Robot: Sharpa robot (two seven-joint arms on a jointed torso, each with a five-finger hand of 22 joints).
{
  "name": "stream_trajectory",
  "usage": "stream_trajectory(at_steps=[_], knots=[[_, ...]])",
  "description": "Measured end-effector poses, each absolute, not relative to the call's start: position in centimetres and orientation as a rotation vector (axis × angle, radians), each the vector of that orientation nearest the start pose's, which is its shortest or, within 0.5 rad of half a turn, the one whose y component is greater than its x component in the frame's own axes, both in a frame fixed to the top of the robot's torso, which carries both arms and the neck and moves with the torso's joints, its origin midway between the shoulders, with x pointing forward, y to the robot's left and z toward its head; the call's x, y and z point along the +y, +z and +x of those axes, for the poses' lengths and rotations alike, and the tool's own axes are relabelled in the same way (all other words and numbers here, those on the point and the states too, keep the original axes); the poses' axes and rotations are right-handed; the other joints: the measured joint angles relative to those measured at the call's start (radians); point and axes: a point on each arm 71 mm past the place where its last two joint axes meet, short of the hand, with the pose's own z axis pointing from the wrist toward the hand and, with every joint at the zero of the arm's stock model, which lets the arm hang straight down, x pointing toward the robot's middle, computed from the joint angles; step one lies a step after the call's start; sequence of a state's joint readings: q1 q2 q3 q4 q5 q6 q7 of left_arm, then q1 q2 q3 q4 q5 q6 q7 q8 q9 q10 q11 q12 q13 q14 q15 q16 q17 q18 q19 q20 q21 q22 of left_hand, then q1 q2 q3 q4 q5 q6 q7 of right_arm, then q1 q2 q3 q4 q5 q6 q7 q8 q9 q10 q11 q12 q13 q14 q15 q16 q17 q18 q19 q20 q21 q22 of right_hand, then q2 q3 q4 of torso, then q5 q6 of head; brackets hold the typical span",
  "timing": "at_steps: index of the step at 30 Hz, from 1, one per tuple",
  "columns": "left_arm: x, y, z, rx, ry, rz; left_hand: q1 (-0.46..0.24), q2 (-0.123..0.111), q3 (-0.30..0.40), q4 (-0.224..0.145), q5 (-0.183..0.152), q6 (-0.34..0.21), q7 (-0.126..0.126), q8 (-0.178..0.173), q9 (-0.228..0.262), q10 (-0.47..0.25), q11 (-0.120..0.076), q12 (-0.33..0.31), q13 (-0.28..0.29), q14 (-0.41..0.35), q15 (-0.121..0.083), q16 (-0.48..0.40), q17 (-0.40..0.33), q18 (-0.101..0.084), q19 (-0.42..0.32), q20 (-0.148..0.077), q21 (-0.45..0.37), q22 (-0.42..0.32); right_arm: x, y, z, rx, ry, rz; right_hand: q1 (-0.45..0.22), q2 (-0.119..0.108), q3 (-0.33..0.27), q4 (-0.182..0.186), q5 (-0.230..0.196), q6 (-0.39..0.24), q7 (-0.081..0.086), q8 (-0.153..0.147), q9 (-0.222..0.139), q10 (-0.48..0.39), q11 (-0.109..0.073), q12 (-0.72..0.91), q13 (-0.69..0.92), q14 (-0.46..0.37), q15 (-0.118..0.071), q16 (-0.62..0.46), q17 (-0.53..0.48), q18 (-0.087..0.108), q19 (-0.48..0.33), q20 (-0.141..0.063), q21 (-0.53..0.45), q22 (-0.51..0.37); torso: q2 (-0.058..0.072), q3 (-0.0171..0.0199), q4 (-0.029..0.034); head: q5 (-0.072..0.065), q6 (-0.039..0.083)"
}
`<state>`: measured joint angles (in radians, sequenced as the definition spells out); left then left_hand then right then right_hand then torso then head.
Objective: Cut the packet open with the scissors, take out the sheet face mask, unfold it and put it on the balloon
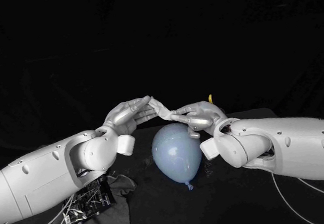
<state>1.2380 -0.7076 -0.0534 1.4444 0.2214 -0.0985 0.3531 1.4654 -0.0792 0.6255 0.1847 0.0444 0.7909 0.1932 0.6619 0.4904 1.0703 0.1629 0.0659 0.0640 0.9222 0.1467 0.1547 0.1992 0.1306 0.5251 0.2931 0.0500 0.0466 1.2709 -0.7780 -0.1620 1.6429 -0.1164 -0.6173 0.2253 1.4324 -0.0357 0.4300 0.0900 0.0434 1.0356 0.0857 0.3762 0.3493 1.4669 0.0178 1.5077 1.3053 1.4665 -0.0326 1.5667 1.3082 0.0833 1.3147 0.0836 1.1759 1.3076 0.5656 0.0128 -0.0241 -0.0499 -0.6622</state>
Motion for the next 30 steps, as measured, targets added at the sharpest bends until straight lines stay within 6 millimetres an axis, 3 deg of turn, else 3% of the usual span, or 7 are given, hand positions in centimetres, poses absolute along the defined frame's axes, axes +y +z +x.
stream_trajectory(at_steps=[11,20,24,26,28,30], knots=[[16.4,-17.3,51.0,1.452,-1.819,-1.290,0.002,0.002,0.005,0.000,0.000,0.000,0.000,0.004,0.001,0.000,0.000,0.000,0.000,0.000,0.000,-0.004,-0.001,0.000,-0.007,0.000,0.000,0.000,-17.3,-19.0,46.4,1.582,1.221,1.060,-0.022,-0.006,0.033,-0.016,0.003,-0.004,-0.003,0.023,0.000,0.001,-0.001,-0.001,0.003,0.000,0.000,-0.003,-0.001,0.000,-0.004,-0.003,-0.005,0.000,0.000,-0.0001,0.0000,-0.001,-0.002],[16.4,-17.3,51.1,1.433,-1.815,-1.300,0.003,0.003,0.006,0.000,-0.001,0.000,0.000,0.004,0.001,0.000,0.000,0.000,0.000,0.000,0.000,-0.008,-0.002,0.000,-0.002,-0.003,0.000,0.001,-17.1,-19.1,46.1,1.636,1.202,1.038,-0.038,-0.014,0.057,-0.029,0.003,-0.011,0.000,0.041,0.000,0.002,-0.002,-0.018,0.003,0.000,0.000,0.000,-0.001,0.000,-0.009,-0.009,-0.018,0.001,0.000,0.0005,0.0001,-0.003,-0.002],[16.4,-17.3,51.1,1.432,-1.816,-1.304,0.003,0.003,0.006,0.000,-0.001,0.000,0.000,0.004,0.001,-0.004,0.004,0.000,0.000,0.000,0.000,-0.015,-0.006,0.000,0.100,-0.004,0.022,0.013,-16.9,-19.2,46.0,1.655,1.202,1.029,-0.048,-0.018,0.070,-0.034,0.003,-0.033,0.004,0.061,0.000,0.002,-0.002,-0.039,0.003,0.000,0.000,0.000,-0.001,0.000,-0.033,-0.006,-0.048,0.001,0.000,0.0007,0.0000,-0.003,-0.001],[16.3,-17.3,51.1,1.432,-1.817,-1.305,-0.001,0.007,0.006,0.000,-0.002,0.000,0.000,0.004,0.002,-0.005,0.005,0.000,-0.001,0.004,0.004,-0.015,-0.007,0.000,0.163,-0.005,0.038,0.020,-16.8,-19.2,45.9,1.666,1.205,1.024,-0.063,-0.021,0.074,-0.038,0.003,-0.059,0.010,0.063,0.055,0.001,-0.002,-0.053,0.003,0.000,0.000,-0.004,-0.001,0.001,-0.049,-0.004,-0.070,0.000,0.000,0.0007,-0.0001,-0.003,-0.001],[16.3,-17.3,51.1,1.432,-1.818,-1.306,-0.001,0.007,0.006,0.000,-0.003,-0.004,0.003,0.004,0.007,-0.017,0.009,0.000,-0.001,0.003,0.004,-0.019,-0.008,0.009,0.226,-0.005,0.052,0.026,-16.7,-19.2,45.8,1.678,1.207,1.018,-0.089,-0.031,0.072,-0.035,0.007,-0.087,0.025,0.042,0.071,-0.002,0.011,-0.080,0.002,0.000,0.005,-0.014,0.000,0.016,-0.075,0.000,-0.106,0.000,0.000,0.0007,-0.0002,-0.003,-0.001],[16.3,-17.3,51.1,1.432,-1.819,-1.307,-0.001,0.007,0.006,0.000,-0.003,-0.005,0.002,0.004,0.007,-0.027,0.009,0.000,-0.001,0.003,0.004,-0.019,-0.009,0.033,0.288,-0.005,0.069,0.031,-16.6,-19.3,45.7,1.692,1.209,1.009,-0.133,-0.059,0.048,-0.012,0.011,-0.138,0.049,-0.001,0.051,-0.026,0.040,-0.142,0.003,-0.001,0.028,-0.032,0.000,0.025,-0.120,0.011,-0.170,0.000,0.000,0.0007,-0.0001,-0.003,-0.001]])
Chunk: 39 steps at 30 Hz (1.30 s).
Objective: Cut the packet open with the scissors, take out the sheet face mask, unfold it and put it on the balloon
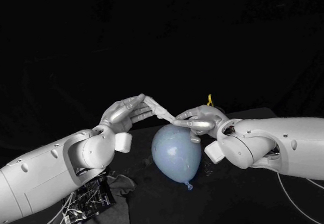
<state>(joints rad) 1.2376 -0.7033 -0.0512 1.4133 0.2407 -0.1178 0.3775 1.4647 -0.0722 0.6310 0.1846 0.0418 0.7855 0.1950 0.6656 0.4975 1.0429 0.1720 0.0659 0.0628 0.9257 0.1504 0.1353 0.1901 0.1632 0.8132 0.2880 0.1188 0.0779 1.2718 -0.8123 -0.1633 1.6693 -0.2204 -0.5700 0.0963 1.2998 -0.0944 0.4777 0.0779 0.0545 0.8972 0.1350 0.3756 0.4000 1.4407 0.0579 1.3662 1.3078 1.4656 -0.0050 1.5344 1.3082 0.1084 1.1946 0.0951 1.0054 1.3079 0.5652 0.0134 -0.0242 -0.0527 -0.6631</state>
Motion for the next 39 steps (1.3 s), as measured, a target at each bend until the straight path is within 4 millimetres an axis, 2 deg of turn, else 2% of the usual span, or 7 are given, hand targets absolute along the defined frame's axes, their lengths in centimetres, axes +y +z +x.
stream_trajectory(at_steps=[3,7,15,20,23,30,39], knots=[[16.3,-17.3,51.1,1.433,-1.820,-1.309,0.000,0.000,0.000,0.000,0.000,0.000,0.000,0.000,0.000,-0.003,0.003,0.000,0.000,0.000,0.000,-0.004,0.000,0.008,0.020,0.002,0.004,0.000,-16.6,-19.3,45.6,1.711,1.206,0.985,-0.039,-0.039,-0.045,0.010,0.000,-0.078,0.039,-0.064,-0.034,-0.075,0.035,-0.099,-0.001,-0.025,0.038,-0.029,0.000,0.009,-0.077,0.024,-0.101,0.000,0.000,0.0000,0.0000,0.000,0.002],[16.3,-17.3,51.1,1.434,-1.822,-1.310,-0.004,0.004,0.000,0.000,0.002,0.000,0.000,0.000,0.000,-0.010,0.003,0.000,0.000,0.004,0.004,-0.004,-0.001,0.008,0.042,-0.002,0.012,0.000,-16.8,-19.2,45.6,1.718,1.192,0.937,-0.045,-0.052,-0.074,0.013,0.000,-0.103,0.057,-0.091,-0.048,-0.110,0.050,-0.133,-0.001,-0.046,0.052,-0.037,0.000,0.016,-0.109,0.039,-0.145,-0.001,0.000,-0.0003,0.0000,0.001,0.004],[16.4,-17.3,51.1,1.438,-1.830,-1.311,-0.004,0.004,0.000,0.000,0.003,-0.004,0.003,0.000,0.000,-0.010,0.003,0.000,0.000,0.004,0.004,-0.004,-0.001,0.008,0.061,-0.007,0.016,0.000,-18.4,-18.9,45.9,1.692,1.125,0.798,-0.043,-0.057,-0.082,0.013,0.000,-0.104,0.057,-0.091,-0.049,-0.112,0.051,-0.131,0.000,-0.046,0.052,-0.038,0.000,0.016,-0.109,0.040,-0.140,0.000,0.000,-0.0008,0.0002,0.003,0.005],[16.6,-17.2,51.1,1.439,-1.838,-1.309,-0.010,0.009,0.000,0.000,0.003,-0.004,0.003,0.004,-0.001,-0.010,0.003,0.000,0.000,0.006,0.006,-0.004,-0.001,0.008,0.069,-0.008,0.020,0.000,-19.4,-18.6,46.1,1.662,1.079,0.721,-0.041,-0.056,-0.087,0.013,0.000,-0.080,0.051,-0.091,-0.051,-0.108,0.047,-0.112,0.000,-0.045,0.051,-0.037,-0.001,0.016,-0.097,0.051,-0.122,0.000,0.000,-0.0007,-0.0002,0.004,0.006],[16.6,-17.2,51.1,1.440,-1.847,-1.306,-0.014,0.014,0.000,0.000,0.003,-0.009,0.005,0.007,0.000,-0.019,0.008,0.000,0.000,0.007,0.007,-0.009,-0.003,0.007,0.073,-0.009,0.020,0.000,-19.6,-18.4,46.3,1.638,1.065,0.675,-0.017,-0.031,-0.086,0.011,0.000,-0.066,0.047,-0.091,-0.054,-0.095,0.046,-0.097,0.000,-0.034,0.048,-0.029,-0.001,0.015,-0.080,0.050,-0.105,0.000,0.000,-0.0005,-0.0002,0.003,0.008],[16.9,-17.0,51.2,1.443,-1.868,-1.297,-0.024,0.023,0.012,-0.013,0.002,-0.034,0.002,0.034,0.022,-0.034,0.012,0.000,-0.001,0.007,0.007,-0.019,-0.006,0.007,0.045,0.000,-0.002,-0.013,-19.7,-17.5,46.5,1.558,1.064,0.585,0.034,0.001,-0.050,-0.025,0.000,-0.018,0.037,-0.091,-0.063,-0.051,0.032,-0.042,0.000,-0.003,0.040,-0.009,-0.001,0.015,-0.026,0.050,-0.036,0.000,0.001,0.0012,0.0003,0.000,0.009],[17.0,-16.9,51.1,1.459,-1.898,-1.288,-0.033,0.039,0.020,-0.005,0.001,-0.061,-0.004,0.060,0.044,-0.045,0.016,0.000,0.000,0.007,0.007,-0.024,-0.010,0.007,0.026,0.001,-0.015,-0.013,-18.6,-16.3,46.9,1.473,1.087,0.463,0.047,0.014,-0.019,-0.055,0.000,0.021,0.026,-0.091,-0.074,-0.004,0.023,0.023,-0.001,0.001,0.037,0.009,0.000,0.014,0.025,0.041,0.042,0.000,0.001,0.0012,0.0002,-0.006,0.011]])
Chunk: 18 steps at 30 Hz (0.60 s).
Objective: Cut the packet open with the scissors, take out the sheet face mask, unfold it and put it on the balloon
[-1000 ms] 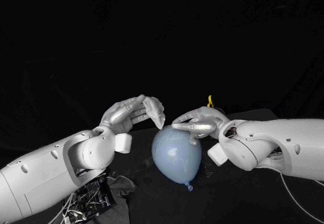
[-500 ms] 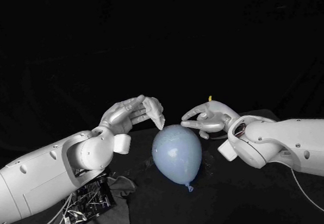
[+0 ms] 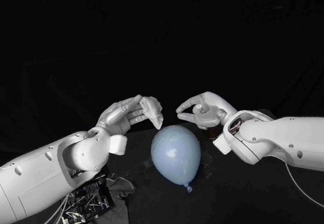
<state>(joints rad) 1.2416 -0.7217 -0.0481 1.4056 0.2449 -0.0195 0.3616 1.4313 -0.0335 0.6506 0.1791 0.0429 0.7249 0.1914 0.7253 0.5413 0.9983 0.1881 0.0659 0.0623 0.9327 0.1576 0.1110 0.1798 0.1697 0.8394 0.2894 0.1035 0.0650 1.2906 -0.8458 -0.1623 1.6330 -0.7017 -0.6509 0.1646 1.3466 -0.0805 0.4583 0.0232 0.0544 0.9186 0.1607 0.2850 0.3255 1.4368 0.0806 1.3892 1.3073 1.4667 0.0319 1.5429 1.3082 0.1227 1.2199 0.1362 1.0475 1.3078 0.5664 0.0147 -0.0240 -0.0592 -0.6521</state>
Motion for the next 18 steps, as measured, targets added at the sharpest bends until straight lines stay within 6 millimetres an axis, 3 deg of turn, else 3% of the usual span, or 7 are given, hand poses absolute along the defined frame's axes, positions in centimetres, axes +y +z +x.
stream_trajectory(at_steps=[18], knots=[[17.4,-16.7,50.9,1.499,-1.950,-1.268,0.000,0.004,0.001,0.001,0.002,-0.011,0.000,0.020,0.008,-0.002,0.002,0.000,0.000,0.000,0.000,-0.004,-0.001,-0.001,0.000,0.000,0.000,0.002,-16.9,-15.5,47.8,1.411,1.098,0.414,-0.019,-0.005,0.005,0.001,0.000,0.010,-0.004,-0.011,-0.013,0.014,-0.004,0.019,0.001,0.000,0.000,0.005,-0.001,-0.003,0.013,-0.005,0.019,0.000,-0.001,-0.0018,0.0005,-0.009,0.004]])
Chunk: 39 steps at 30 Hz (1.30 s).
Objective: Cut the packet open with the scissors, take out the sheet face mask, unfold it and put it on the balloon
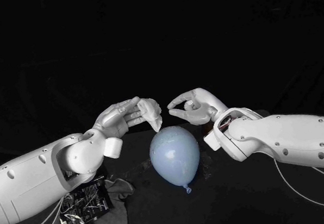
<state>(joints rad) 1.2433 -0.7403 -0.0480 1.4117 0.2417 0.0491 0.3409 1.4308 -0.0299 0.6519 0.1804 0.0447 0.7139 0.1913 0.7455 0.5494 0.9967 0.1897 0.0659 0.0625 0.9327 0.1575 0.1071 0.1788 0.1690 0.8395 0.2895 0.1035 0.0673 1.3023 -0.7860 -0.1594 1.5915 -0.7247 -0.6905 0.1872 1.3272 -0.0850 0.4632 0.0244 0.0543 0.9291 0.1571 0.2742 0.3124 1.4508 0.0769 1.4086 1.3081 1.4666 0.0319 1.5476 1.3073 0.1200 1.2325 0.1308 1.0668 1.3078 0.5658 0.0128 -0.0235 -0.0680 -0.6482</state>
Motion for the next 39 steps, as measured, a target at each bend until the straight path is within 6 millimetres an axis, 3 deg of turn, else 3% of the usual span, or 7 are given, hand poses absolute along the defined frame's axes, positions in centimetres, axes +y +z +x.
stream_trajectory(at_steps=[5,17,35,39], knots=[[17.3,-16.7,50.7,1.513,-1.969,-1.258,0.000,0.000,0.000,0.000,0.000,-0.004,-0.003,0.000,0.000,0.000,0.000,0.000,0.000,0.000,0.000,0.000,0.000,0.000,0.000,0.000,0.000,0.000,-16.5,-15.6,48.1,1.411,1.098,0.425,-0.040,-0.012,-0.023,0.023,0.000,0.000,0.000,-0.009,-0.006,0.000,0.000,0.000,0.000,0.000,0.000,0.000,0.000,-0.004,0.000,0.000,0.000,0.000,0.000,-0.0004,0.0002,-0.002,0.002],[17.1,-16.6,50.4,1.533,-1.999,-1.237,-0.001,-0.001,0.000,0.000,-0.001,-0.005,-0.002,0.000,0.000,0.000,0.000,0.000,0.000,0.000,0.000,0.000,-0.001,-0.001,0.000,0.000,0.000,0.000,-16.1,-15.8,48.5,1.432,1.079,0.451,-0.063,-0.027,-0.044,0.043,0.000,0.000,0.000,-0.017,-0.013,-0.004,0.004,0.000,-0.001,0.000,0.000,-0.001,0.001,-0.005,-0.004,0.004,-0.016,0.000,0.000,-0.0007,-0.0001,-0.003,0.002],[16.9,-16.5,50.3,1.549,-2.013,-1.222,-0.002,-0.002,0.000,0.000,-0.003,-0.007,0.000,0.005,0.000,0.000,0.000,0.000,0.000,0.000,0.000,0.000,-0.001,-0.007,0.000,0.000,0.000,0.000,-15.1,-15.9,48.3,1.450,1.092,0.451,-0.067,-0.023,-0.055,0.049,0.000,0.007,0.004,-0.021,-0.015,-0.004,0.004,-0.004,0.000,0.000,0.000,-0.004,0.001,-0.006,-0.004,0.004,-0.016,0.000,0.000,0.0000,-0.0002,-0.002,0.000],[16.8,-16.5,50.2,1.551,-2.014,-1.221,-0.005,-0.005,0.000,0.000,0.000,-0.007,0.000,0.005,0.001,0.000,0.000,0.000,0.000,0.000,0.000,0.000,-0.001,-0.007,0.000,0.000,0.000,0.000,-14.9,-15.9,48.3,1.451,1.095,0.449,-0.067,-0.023,-0.059,0.053,0.000,0.027,-0.006,-0.017,-0.014,-0.002,0.001,0.003,0.000,-0.001,-0.001,-0.003,0.000,-0.006,-0.004,0.004,-0.007,0.000,0.000,0.0000,-0.0002,-0.002,0.000]])
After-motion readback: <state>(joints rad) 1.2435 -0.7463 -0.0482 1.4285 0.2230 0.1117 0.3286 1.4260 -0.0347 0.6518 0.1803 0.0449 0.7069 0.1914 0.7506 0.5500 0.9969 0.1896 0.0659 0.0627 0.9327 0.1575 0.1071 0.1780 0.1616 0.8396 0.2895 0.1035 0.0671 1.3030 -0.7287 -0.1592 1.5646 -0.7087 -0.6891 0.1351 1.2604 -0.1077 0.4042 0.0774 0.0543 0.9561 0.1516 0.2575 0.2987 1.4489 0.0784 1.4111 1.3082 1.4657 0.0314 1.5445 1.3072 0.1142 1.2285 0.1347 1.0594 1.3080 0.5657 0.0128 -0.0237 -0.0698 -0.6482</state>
